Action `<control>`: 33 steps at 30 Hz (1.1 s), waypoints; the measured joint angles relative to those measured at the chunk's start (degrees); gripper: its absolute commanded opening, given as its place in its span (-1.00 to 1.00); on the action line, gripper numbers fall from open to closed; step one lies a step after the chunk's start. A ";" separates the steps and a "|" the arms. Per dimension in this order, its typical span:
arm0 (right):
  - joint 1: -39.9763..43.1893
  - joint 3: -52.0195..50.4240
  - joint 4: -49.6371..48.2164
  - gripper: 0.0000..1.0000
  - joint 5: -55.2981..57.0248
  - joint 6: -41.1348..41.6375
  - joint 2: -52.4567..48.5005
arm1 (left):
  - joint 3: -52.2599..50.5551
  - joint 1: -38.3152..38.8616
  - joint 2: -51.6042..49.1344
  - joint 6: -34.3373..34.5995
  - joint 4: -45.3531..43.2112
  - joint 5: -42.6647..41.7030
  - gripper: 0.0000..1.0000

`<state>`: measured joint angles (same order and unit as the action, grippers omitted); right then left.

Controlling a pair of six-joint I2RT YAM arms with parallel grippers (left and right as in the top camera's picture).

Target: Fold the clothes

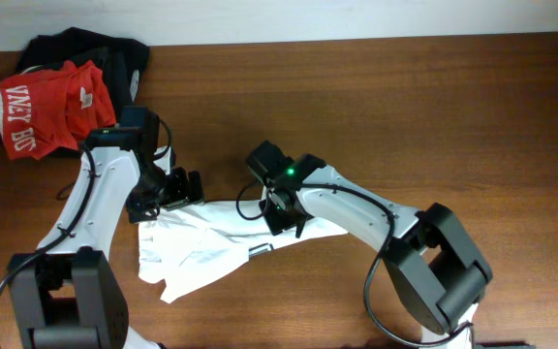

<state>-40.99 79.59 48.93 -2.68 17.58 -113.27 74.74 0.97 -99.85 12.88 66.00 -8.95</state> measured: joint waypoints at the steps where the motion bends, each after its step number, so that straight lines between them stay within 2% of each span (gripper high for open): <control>1: 0.00 0.00 -0.17 0.01 0.11 0.02 -0.70 | 0.00 0.00 0.00 0.00 0.00 0.00 0.99; 3: 0.00 0.00 -0.17 -0.08 0.09 0.07 -1.14 | 0.00 0.00 0.00 0.00 0.00 0.00 0.99; 4: 0.00 0.00 -0.17 -0.32 0.09 0.15 -1.16 | 0.00 0.00 0.00 0.00 0.00 0.00 0.98; 6: 0.00 0.00 -0.17 -0.63 -0.04 0.15 -1.16 | 0.00 0.00 0.00 0.00 0.00 0.00 0.98; 7: 0.00 0.00 -0.17 -0.92 -0.15 0.15 -1.16 | 0.00 0.00 0.00 0.00 0.00 0.00 0.98; 11: 0.00 0.00 -0.09 -0.92 -0.22 0.68 -1.18 | 0.00 0.00 0.00 0.00 0.00 0.00 0.98; 14: 0.00 0.85 3.89 -0.92 -1.55 1.90 -1.20 | 0.00 0.00 0.00 0.00 0.00 0.00 0.98; 15: 0.00 1.99 5.05 -0.78 -2.45 1.95 -1.25 | 0.00 0.00 0.00 0.00 -0.20 0.02 0.98; 16: 0.00 3.76 5.51 -0.19 -3.69 1.99 -1.25 | 0.00 0.00 0.00 0.00 -0.52 0.00 0.98; 19: -0.11 5.40 4.31 -0.18 -6.16 2.36 -1.22 | 0.00 0.00 0.00 0.00 -0.72 0.00 0.98; 23: -1.75 5.33 1.92 0.11 -6.93 2.64 -1.25 | 0.00 0.00 0.00 0.00 -0.70 0.00 0.98; 26: -2.60 4.83 -0.20 0.16 -6.91 2.86 -1.25 | 0.00 0.00 0.00 0.00 -0.61 0.00 0.98; 27: -2.60 4.83 -0.22 0.23 -6.12 2.95 -1.25 | 0.00 0.00 0.00 0.00 -0.55 0.00 0.98; 33: -2.60 4.81 2.08 0.35 0.76 3.37 -1.25 | 0.00 0.00 0.00 0.00 -0.50 0.00 0.98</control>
<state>-43.59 84.40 51.00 -1.91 20.95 -114.52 74.74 0.97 -99.85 12.88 65.49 -8.95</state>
